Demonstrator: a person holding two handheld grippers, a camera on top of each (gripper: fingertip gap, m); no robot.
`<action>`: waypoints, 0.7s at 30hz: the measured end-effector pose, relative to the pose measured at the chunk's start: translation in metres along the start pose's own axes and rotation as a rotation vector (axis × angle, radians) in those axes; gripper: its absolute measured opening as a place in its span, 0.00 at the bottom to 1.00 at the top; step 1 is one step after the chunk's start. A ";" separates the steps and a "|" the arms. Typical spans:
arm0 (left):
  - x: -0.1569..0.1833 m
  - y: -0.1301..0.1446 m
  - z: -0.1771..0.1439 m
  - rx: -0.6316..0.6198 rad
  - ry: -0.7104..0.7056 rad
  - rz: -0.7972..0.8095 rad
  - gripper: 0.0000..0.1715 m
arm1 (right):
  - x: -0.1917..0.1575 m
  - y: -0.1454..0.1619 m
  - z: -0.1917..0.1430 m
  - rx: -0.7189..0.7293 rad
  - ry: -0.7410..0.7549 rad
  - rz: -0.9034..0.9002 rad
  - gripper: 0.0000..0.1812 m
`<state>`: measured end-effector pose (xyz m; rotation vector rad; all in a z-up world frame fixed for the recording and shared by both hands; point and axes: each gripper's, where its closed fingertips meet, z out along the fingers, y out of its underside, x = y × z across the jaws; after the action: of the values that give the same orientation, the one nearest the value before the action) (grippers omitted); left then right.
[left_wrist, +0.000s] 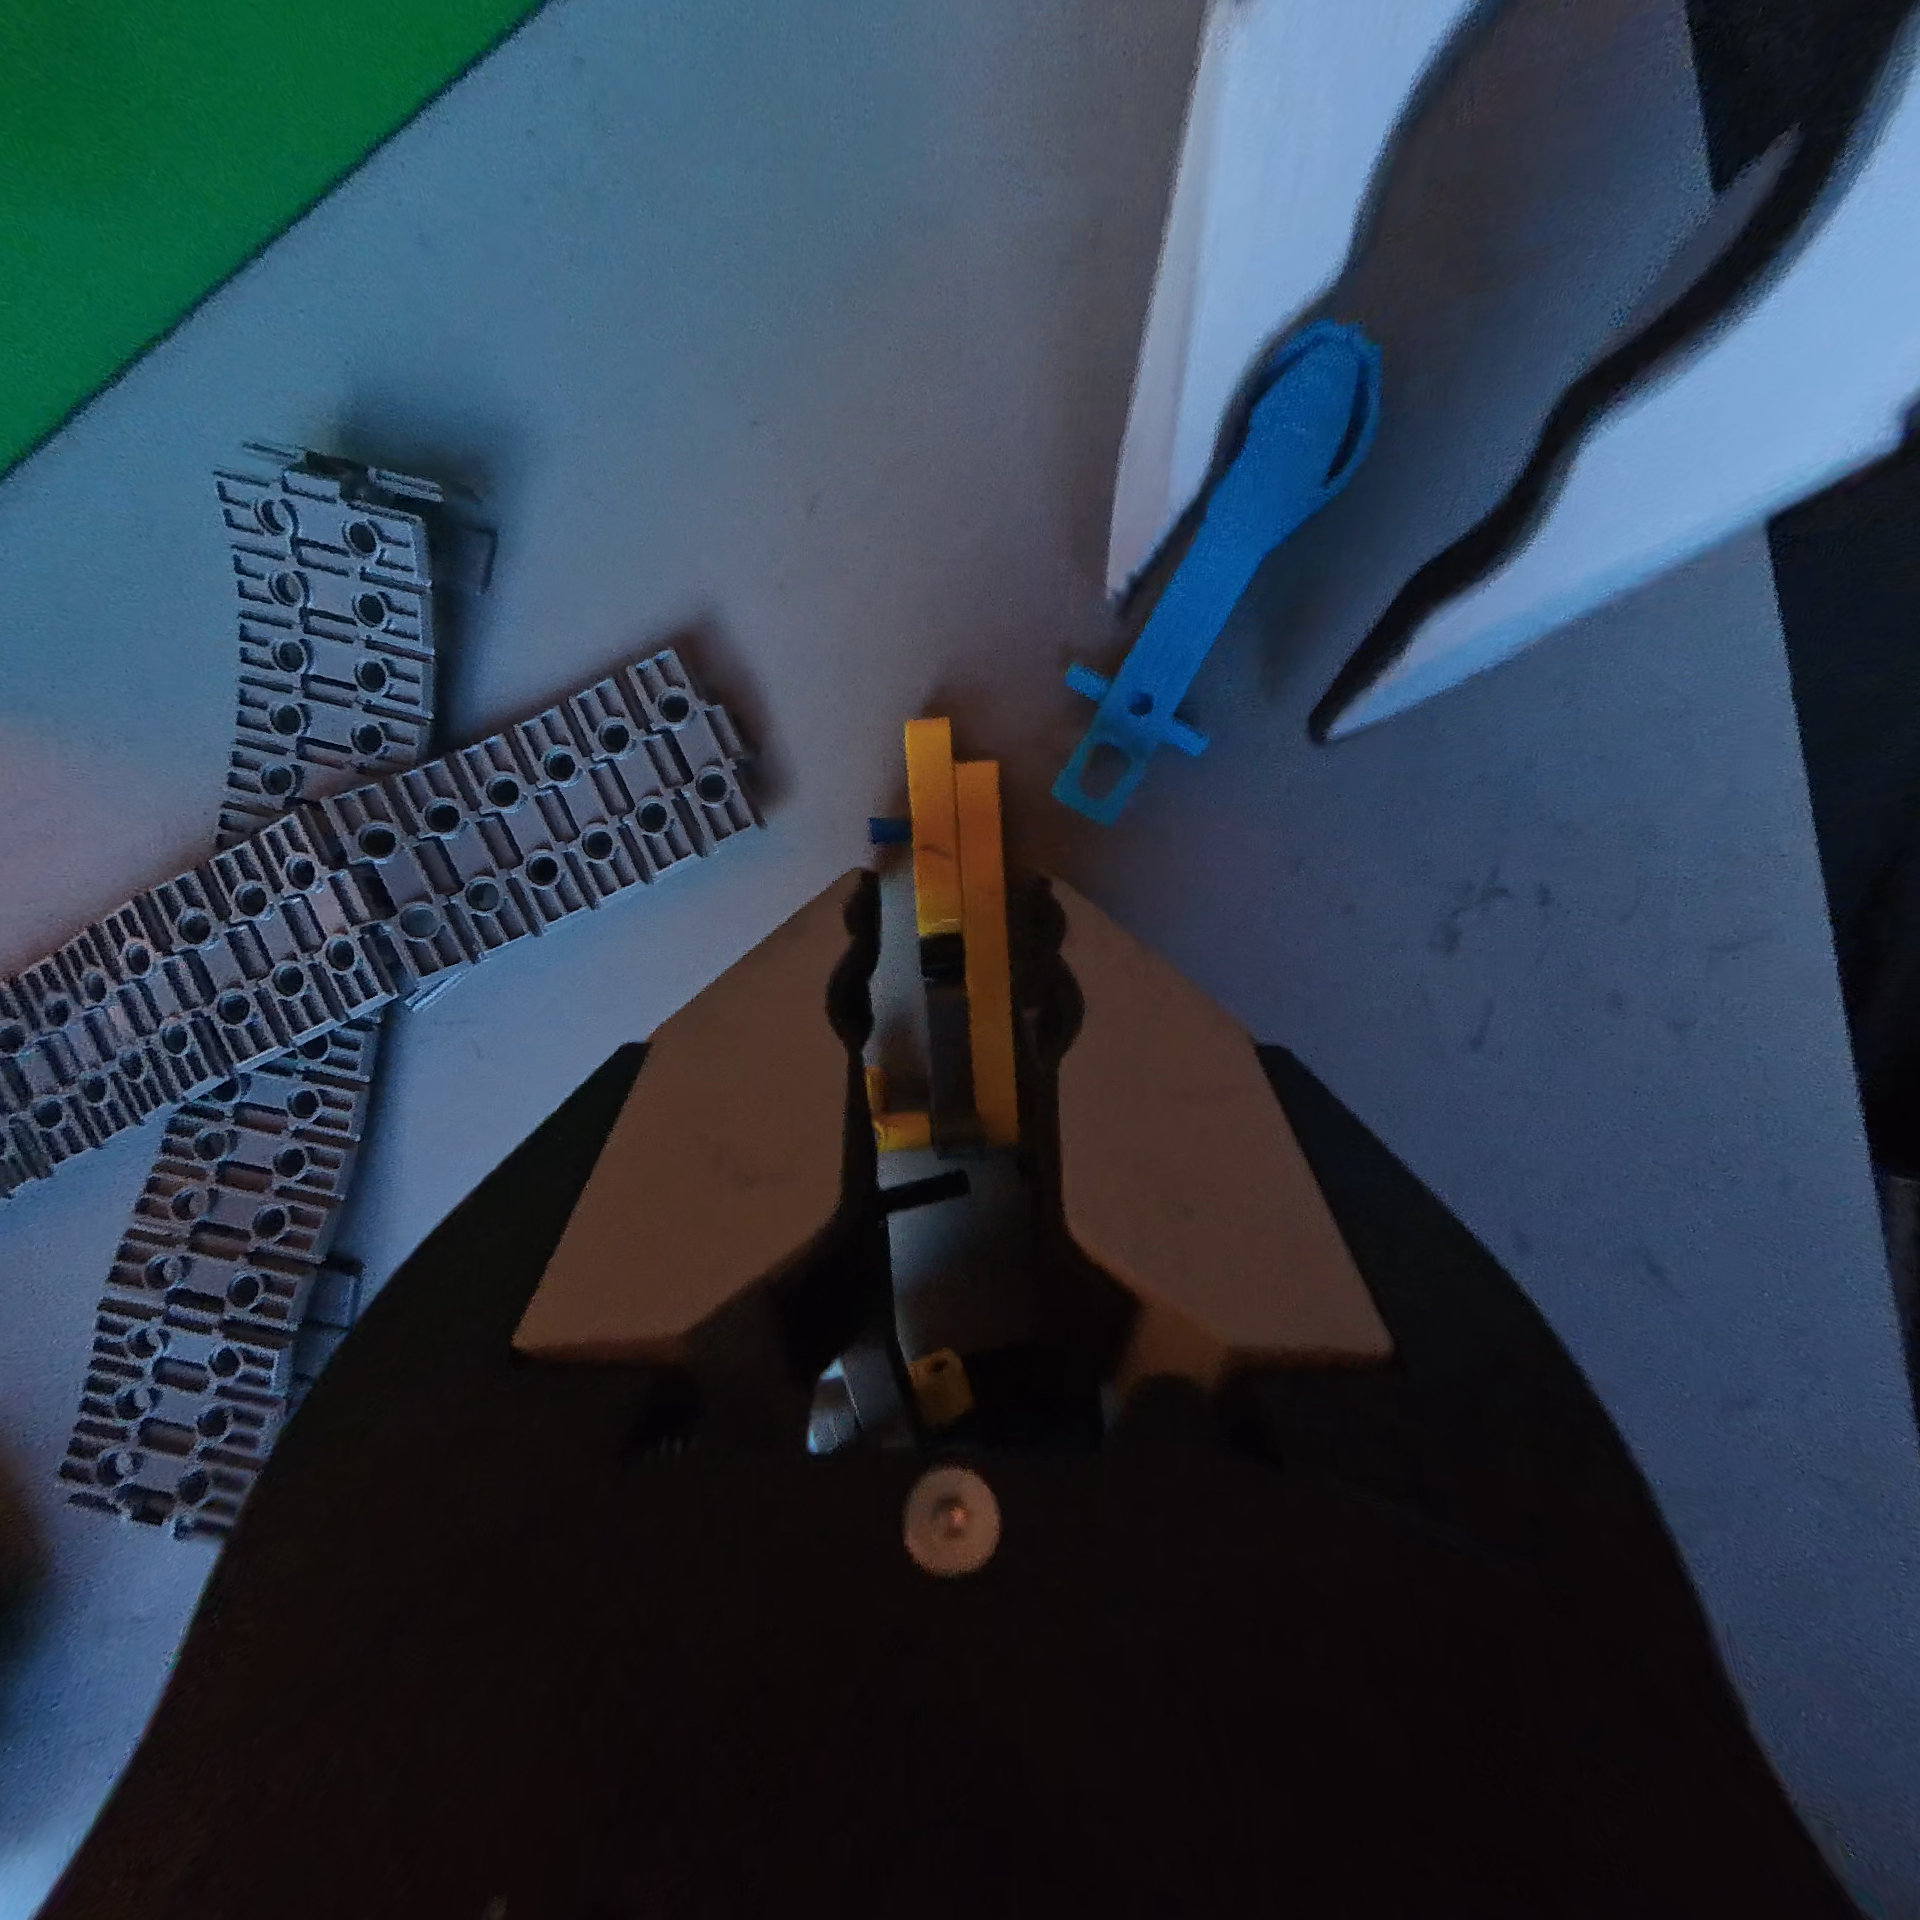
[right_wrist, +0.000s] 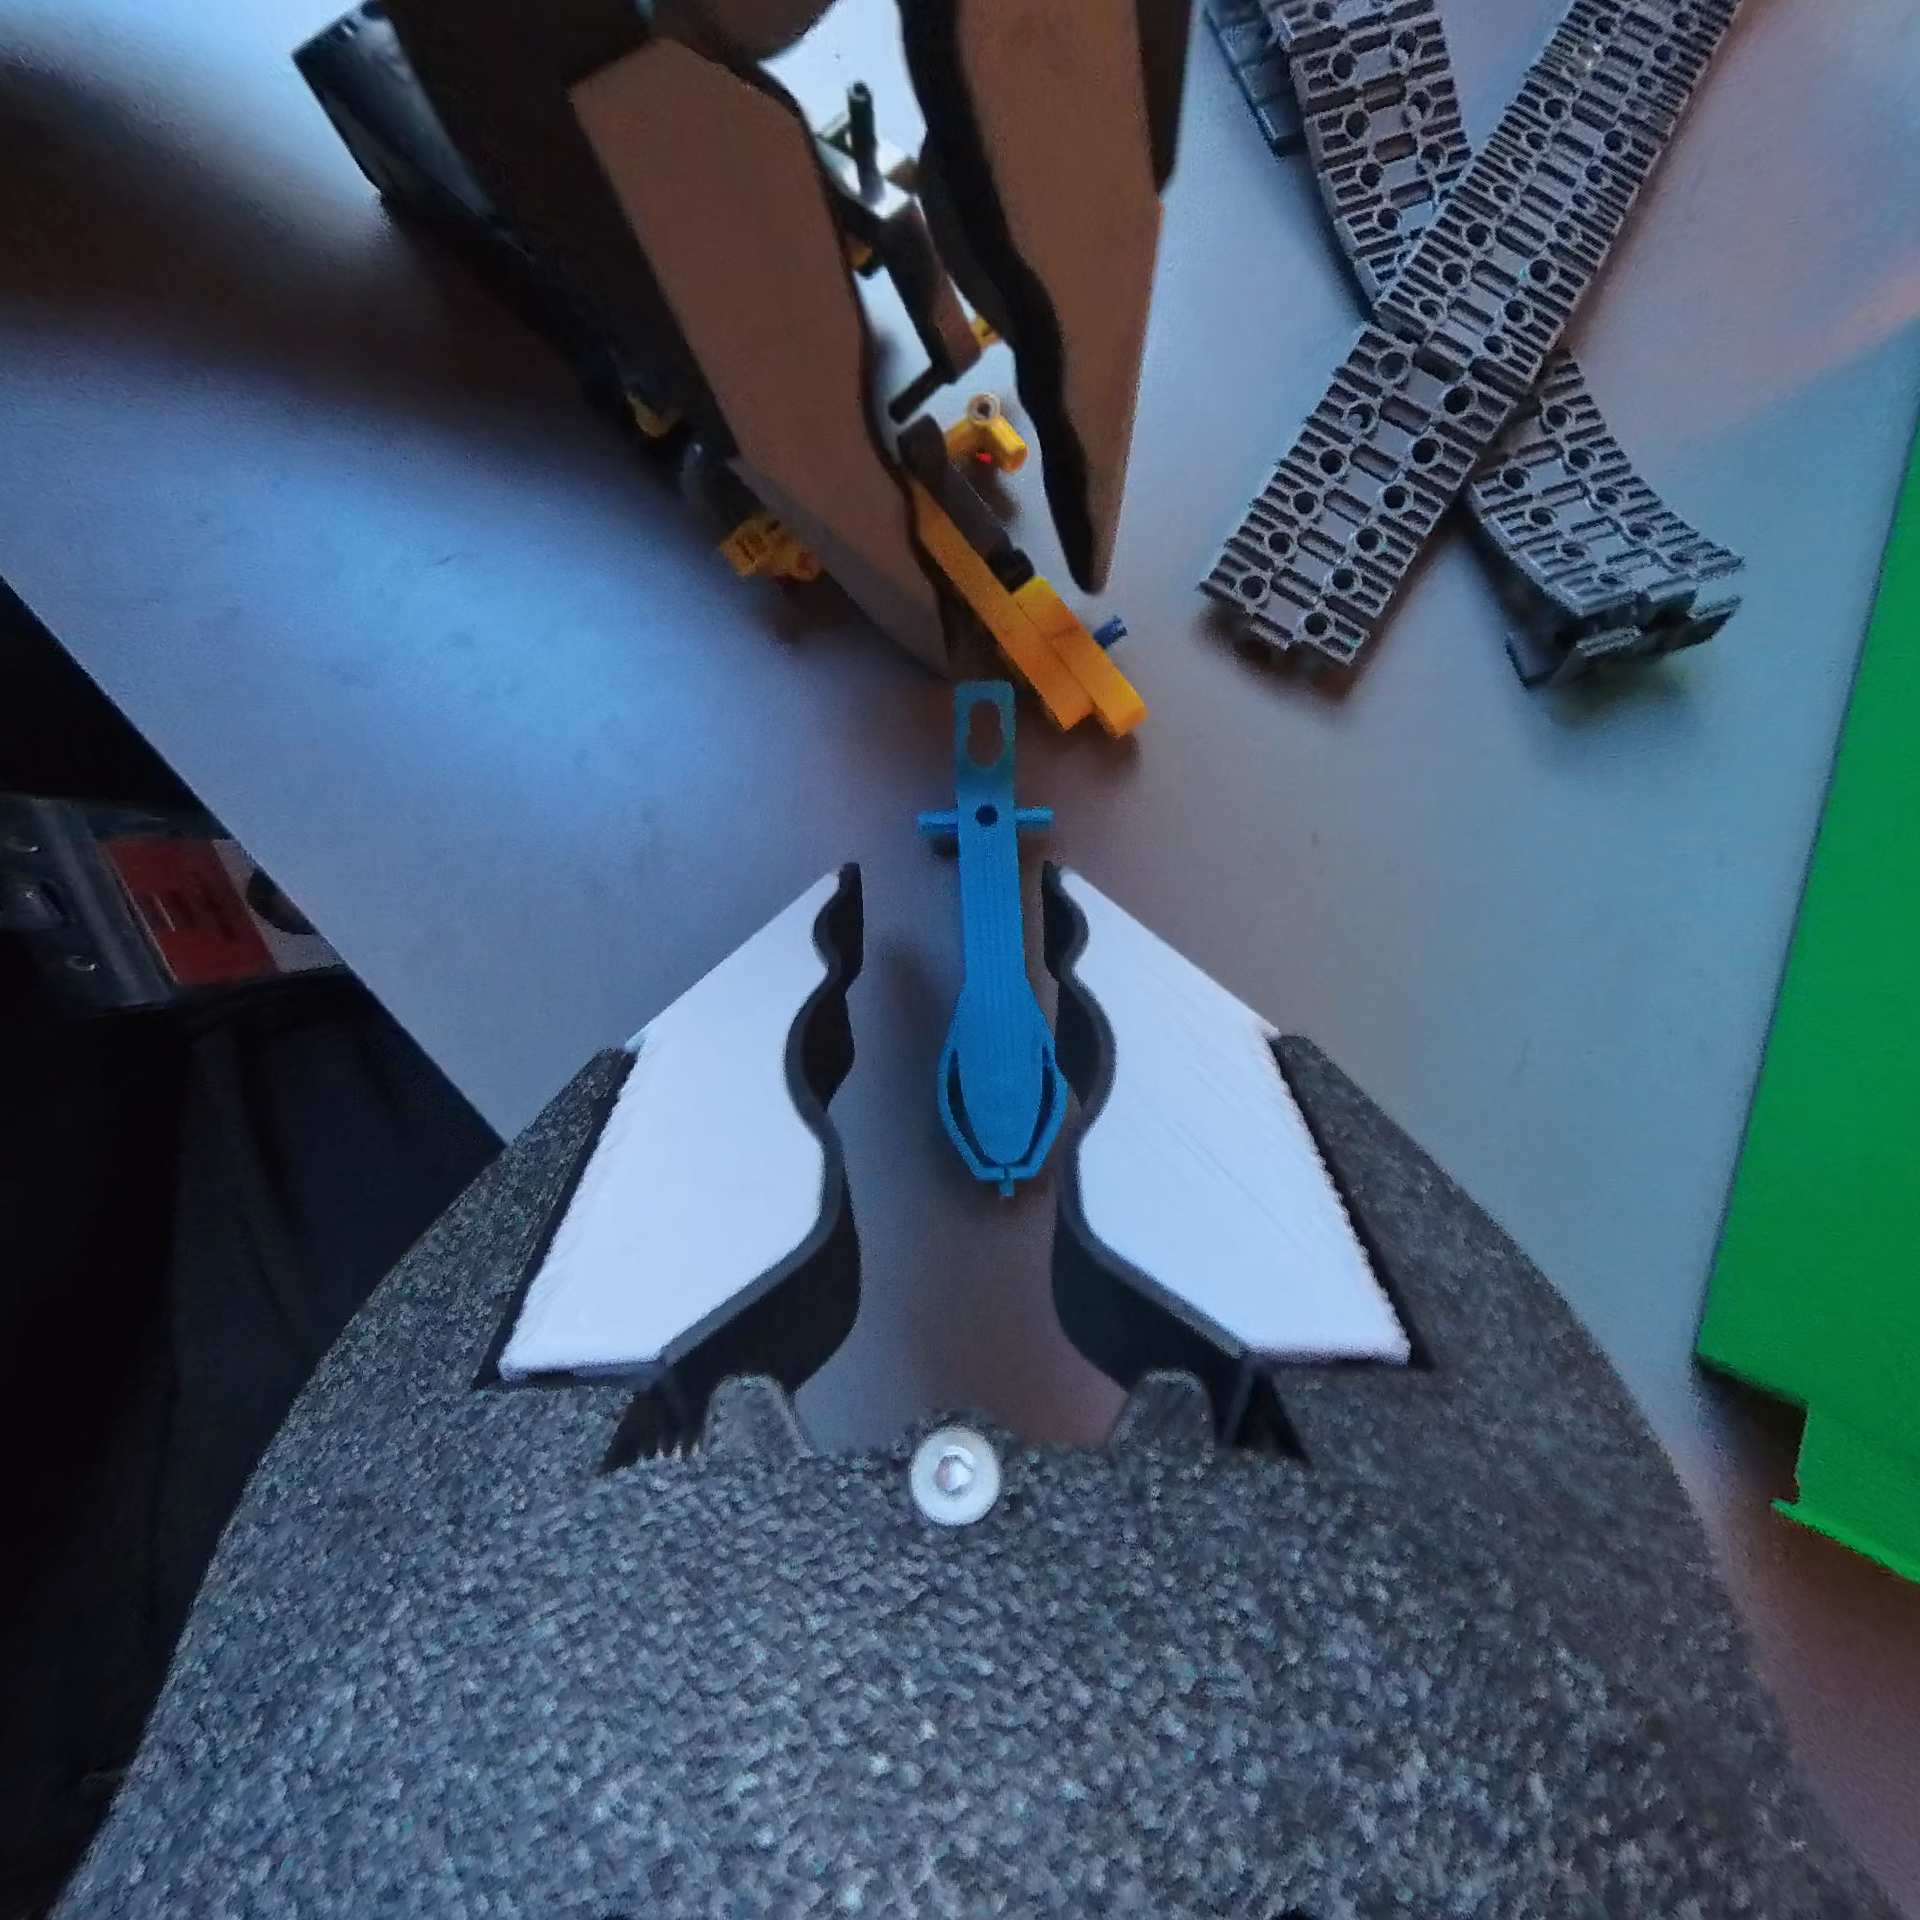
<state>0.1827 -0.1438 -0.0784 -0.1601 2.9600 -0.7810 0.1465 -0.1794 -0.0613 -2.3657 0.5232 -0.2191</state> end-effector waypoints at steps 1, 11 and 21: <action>0.002 0.001 -0.001 -0.001 -0.013 0.033 0.16 | 0.002 0.003 -0.001 -0.003 -0.002 0.010 0.18; 0.031 -0.033 -0.020 0.181 -0.164 0.546 0.10 | 0.003 0.014 0.013 -0.074 -0.068 0.033 0.06; 0.026 -0.014 0.002 0.014 -0.265 0.771 0.04 | -0.006 0.014 0.004 -0.106 -0.142 0.040 0.07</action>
<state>0.1586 -0.1599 -0.0749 0.7639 2.4410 -0.5962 0.1376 -0.1839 -0.0741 -2.4488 0.5242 -0.0053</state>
